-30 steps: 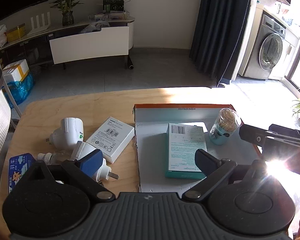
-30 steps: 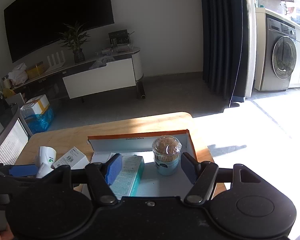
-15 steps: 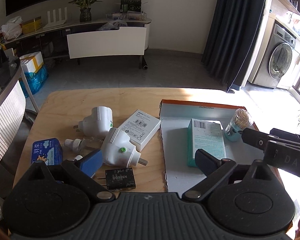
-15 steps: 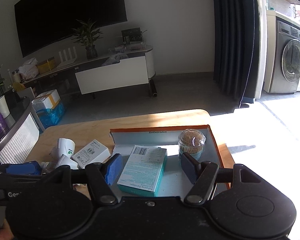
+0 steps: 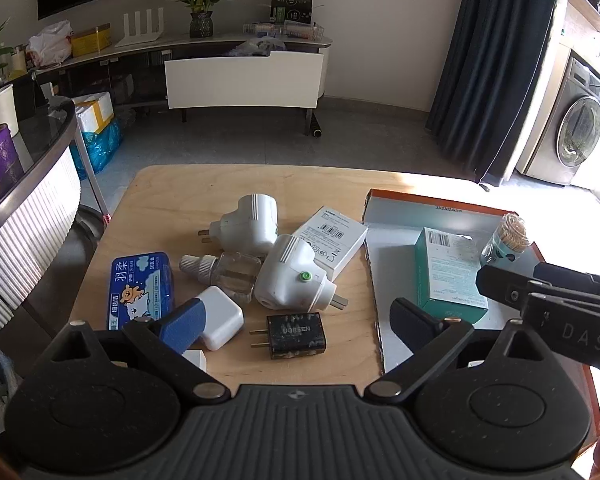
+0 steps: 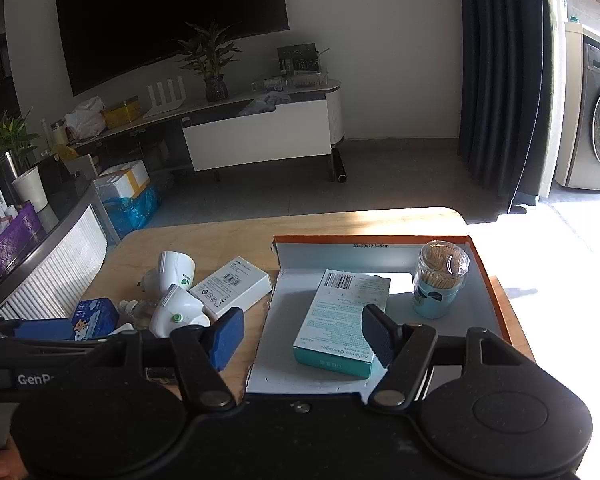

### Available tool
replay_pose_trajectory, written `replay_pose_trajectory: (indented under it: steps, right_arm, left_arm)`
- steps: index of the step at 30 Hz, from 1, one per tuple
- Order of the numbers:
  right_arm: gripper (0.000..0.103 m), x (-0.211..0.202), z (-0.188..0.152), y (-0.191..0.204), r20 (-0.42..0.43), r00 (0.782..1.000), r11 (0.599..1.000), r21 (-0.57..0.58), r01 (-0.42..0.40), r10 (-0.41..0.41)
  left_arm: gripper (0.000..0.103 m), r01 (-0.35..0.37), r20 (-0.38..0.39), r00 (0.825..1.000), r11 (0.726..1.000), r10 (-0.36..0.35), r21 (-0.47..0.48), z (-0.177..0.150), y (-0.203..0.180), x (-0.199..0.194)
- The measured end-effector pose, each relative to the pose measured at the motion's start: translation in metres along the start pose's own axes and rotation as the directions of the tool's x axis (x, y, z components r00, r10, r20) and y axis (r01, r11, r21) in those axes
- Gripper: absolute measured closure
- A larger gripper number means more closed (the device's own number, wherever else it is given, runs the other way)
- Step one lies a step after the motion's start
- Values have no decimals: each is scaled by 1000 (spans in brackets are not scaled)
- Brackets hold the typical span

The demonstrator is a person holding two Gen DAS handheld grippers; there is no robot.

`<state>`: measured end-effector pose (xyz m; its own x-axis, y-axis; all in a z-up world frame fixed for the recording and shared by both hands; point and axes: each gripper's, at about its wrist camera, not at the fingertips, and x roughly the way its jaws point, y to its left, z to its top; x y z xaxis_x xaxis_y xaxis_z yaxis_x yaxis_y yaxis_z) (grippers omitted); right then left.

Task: Organize rigid objects
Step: 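Withdraw both tools from the tray back toward the chargers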

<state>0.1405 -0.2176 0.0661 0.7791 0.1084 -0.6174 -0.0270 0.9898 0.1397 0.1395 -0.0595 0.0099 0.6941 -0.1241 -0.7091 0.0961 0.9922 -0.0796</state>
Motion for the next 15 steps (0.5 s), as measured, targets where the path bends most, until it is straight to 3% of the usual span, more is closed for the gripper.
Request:
replay_pose_trajectory:
  steps: [15]
  right_arm:
    - [24, 9, -6, 32, -27, 999, 998, -46, -42, 41]
  left_arm:
    - [2, -38, 0, 999, 999, 38, -39, -11, 30, -8]
